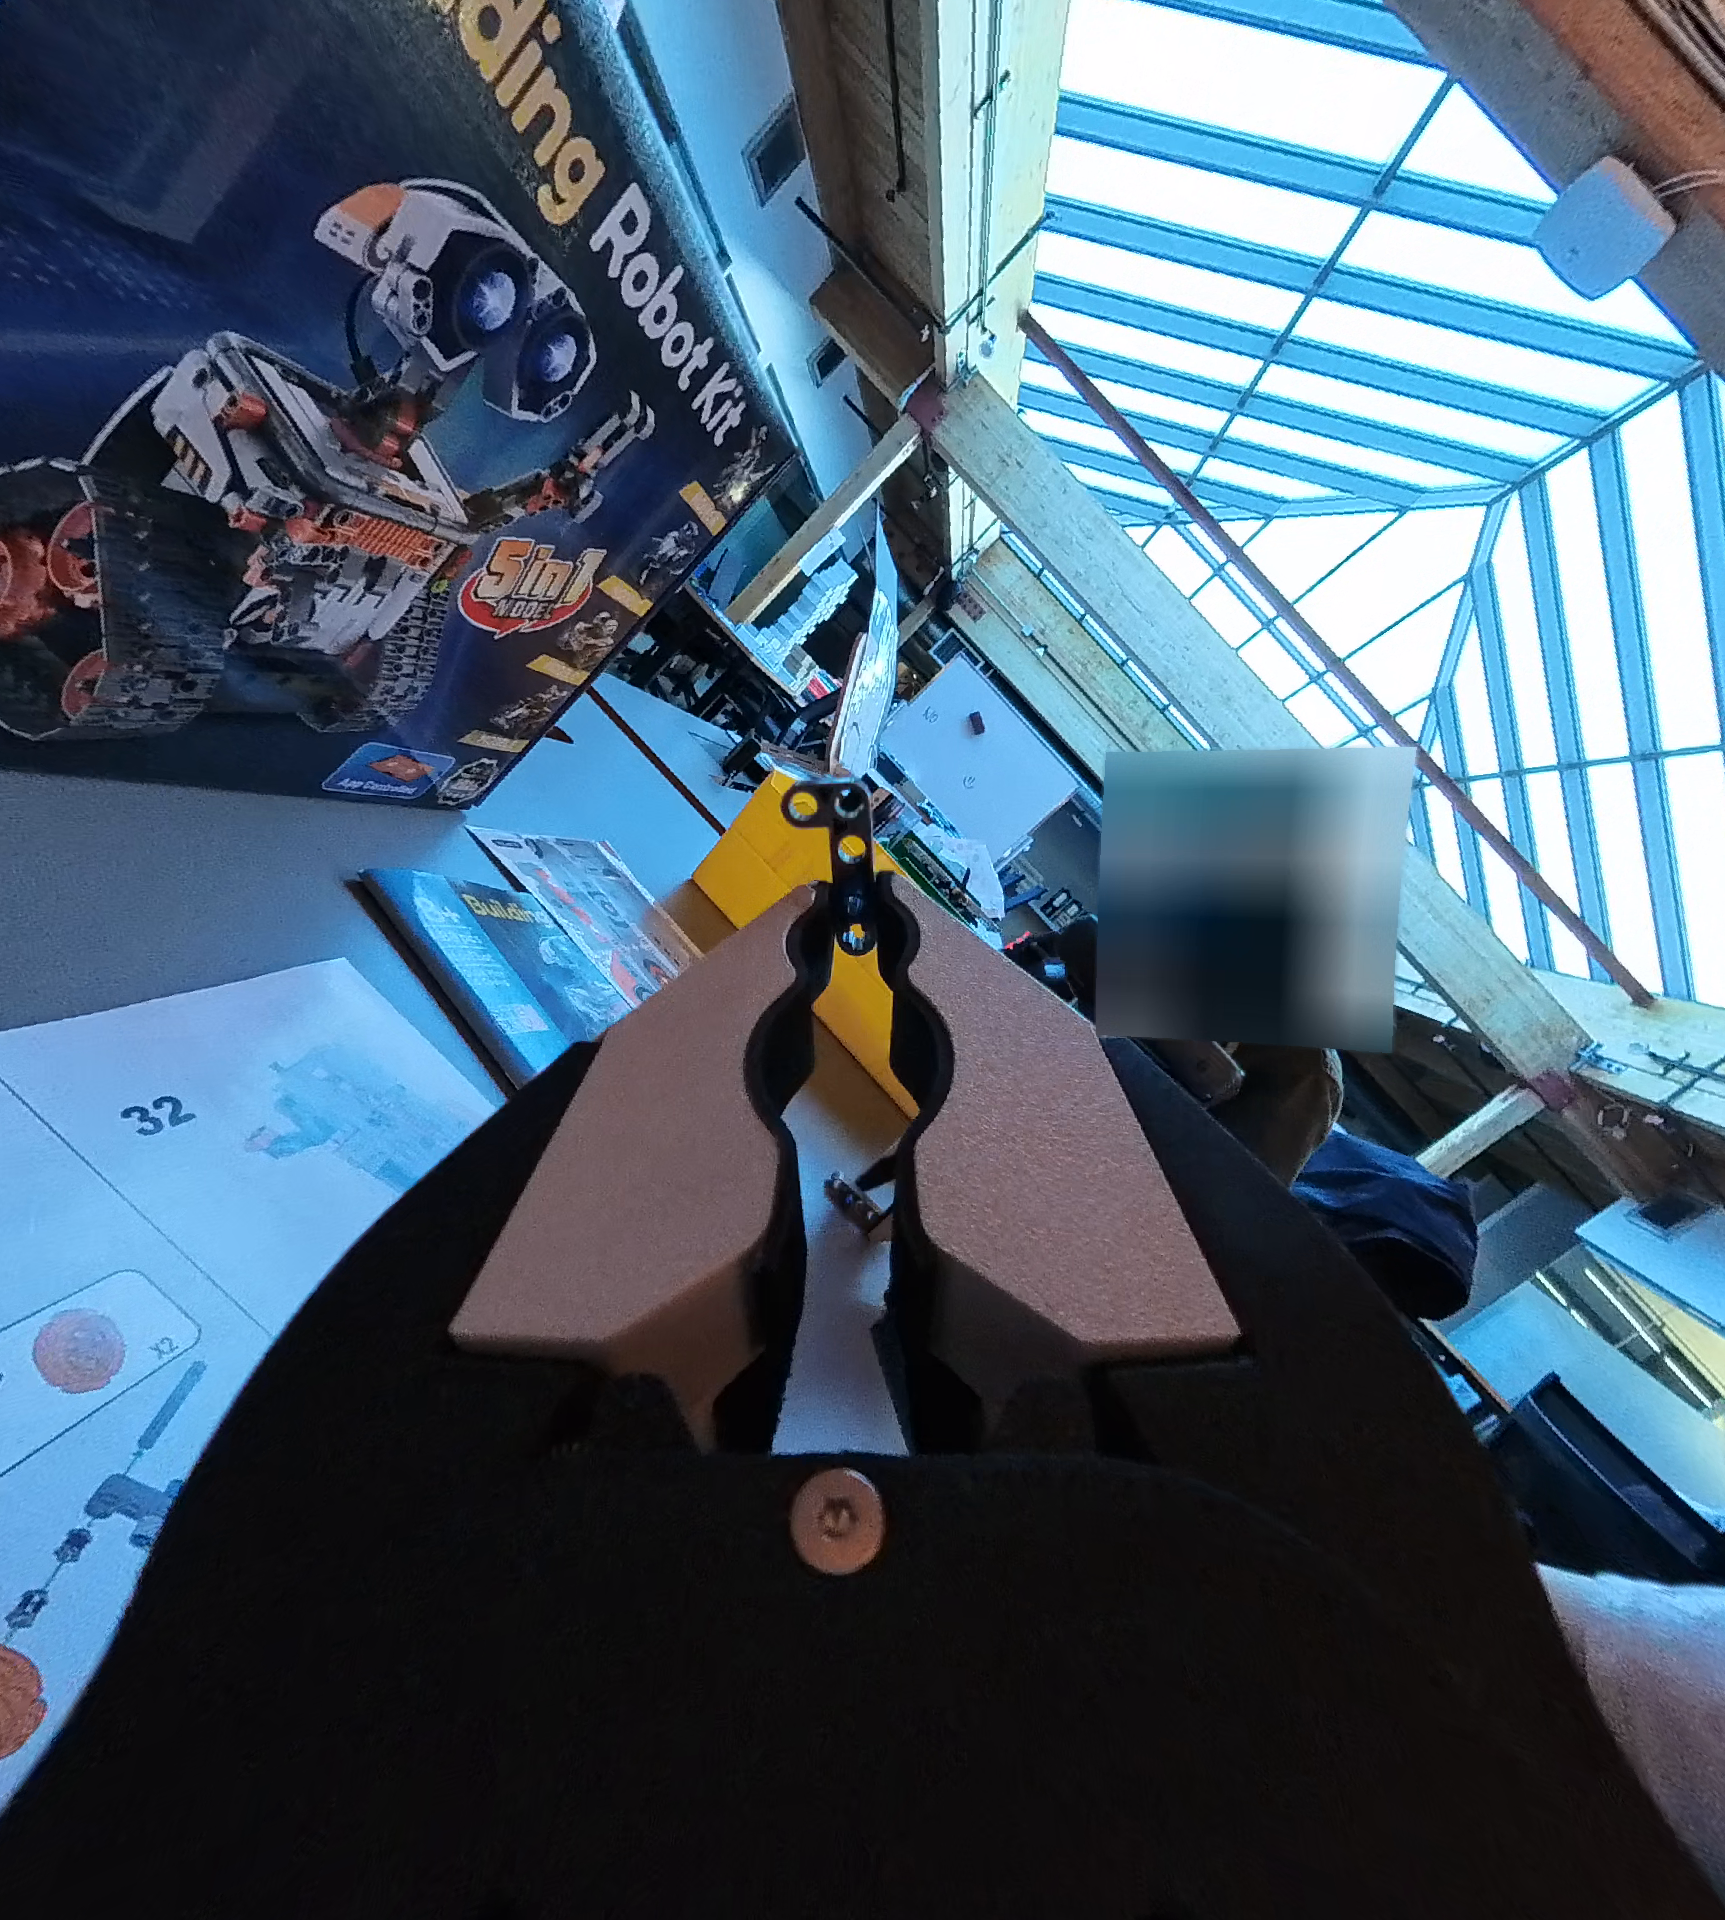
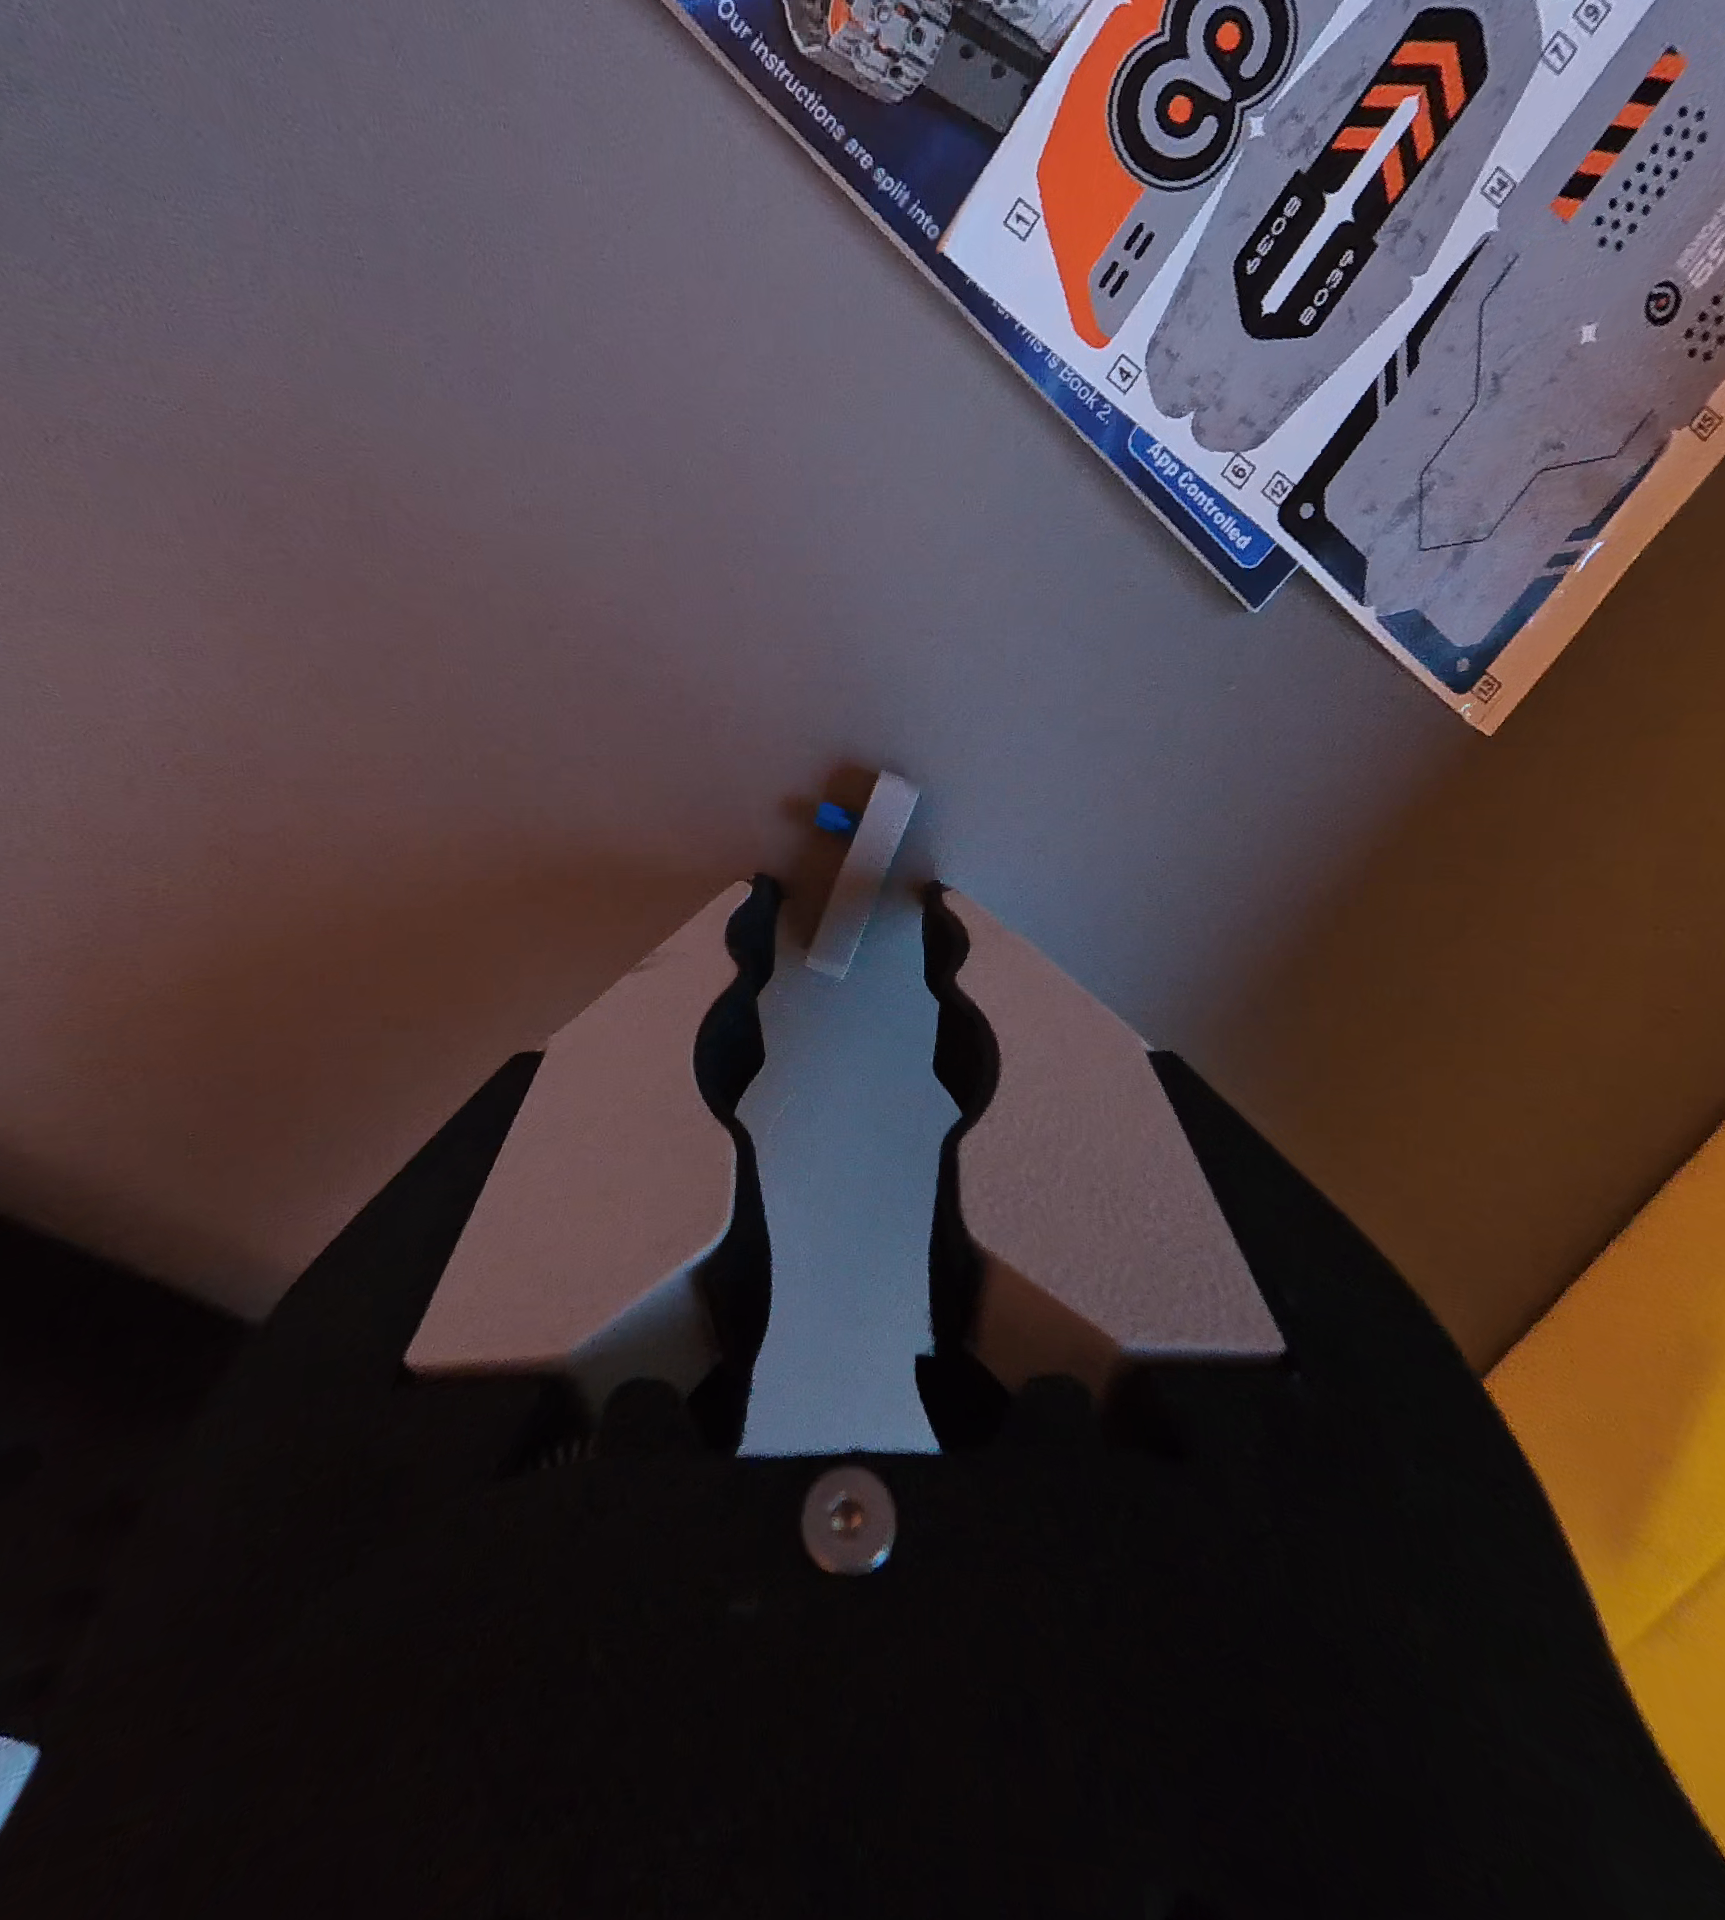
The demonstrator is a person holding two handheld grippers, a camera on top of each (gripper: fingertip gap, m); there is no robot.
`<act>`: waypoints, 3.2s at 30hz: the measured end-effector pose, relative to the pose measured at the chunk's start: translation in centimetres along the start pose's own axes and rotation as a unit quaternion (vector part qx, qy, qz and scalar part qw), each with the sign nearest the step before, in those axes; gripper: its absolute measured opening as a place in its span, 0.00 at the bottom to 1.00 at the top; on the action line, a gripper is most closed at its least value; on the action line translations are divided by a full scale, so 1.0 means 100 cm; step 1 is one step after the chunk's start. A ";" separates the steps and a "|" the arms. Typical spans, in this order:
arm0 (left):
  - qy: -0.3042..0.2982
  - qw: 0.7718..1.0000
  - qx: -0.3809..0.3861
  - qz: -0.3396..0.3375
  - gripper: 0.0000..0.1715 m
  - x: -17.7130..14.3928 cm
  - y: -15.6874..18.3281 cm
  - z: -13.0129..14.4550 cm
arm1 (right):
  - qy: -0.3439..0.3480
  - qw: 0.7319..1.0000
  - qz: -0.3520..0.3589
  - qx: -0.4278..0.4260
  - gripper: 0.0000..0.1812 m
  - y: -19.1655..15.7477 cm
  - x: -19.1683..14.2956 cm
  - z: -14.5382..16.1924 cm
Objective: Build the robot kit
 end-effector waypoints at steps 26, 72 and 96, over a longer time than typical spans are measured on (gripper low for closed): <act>0.002 0.999 -0.017 0.038 0.02 0.019 0.009 0.013 | 0.370 0.901 -0.227 -0.029 0.03 -0.100 -0.051 -0.190; 0.010 0.997 0.059 -0.047 0.03 0.025 -0.018 0.025 | 0.427 0.900 -0.059 -0.063 0.03 -0.116 -0.025 -0.200; -0.019 0.993 0.091 -0.076 0.03 0.020 -0.021 0.025 | 0.443 0.873 0.014 -0.202 0.03 -0.118 -0.023 -0.203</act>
Point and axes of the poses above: each gripper's, where its closed fingertips meet, x out along the fingers, z out of its underside, y = z × x across the jaws, the point moved 1 cm from there along -x, back along the fingers, and after that the axes turned 5 degrees about x, right-handed, at the moved point
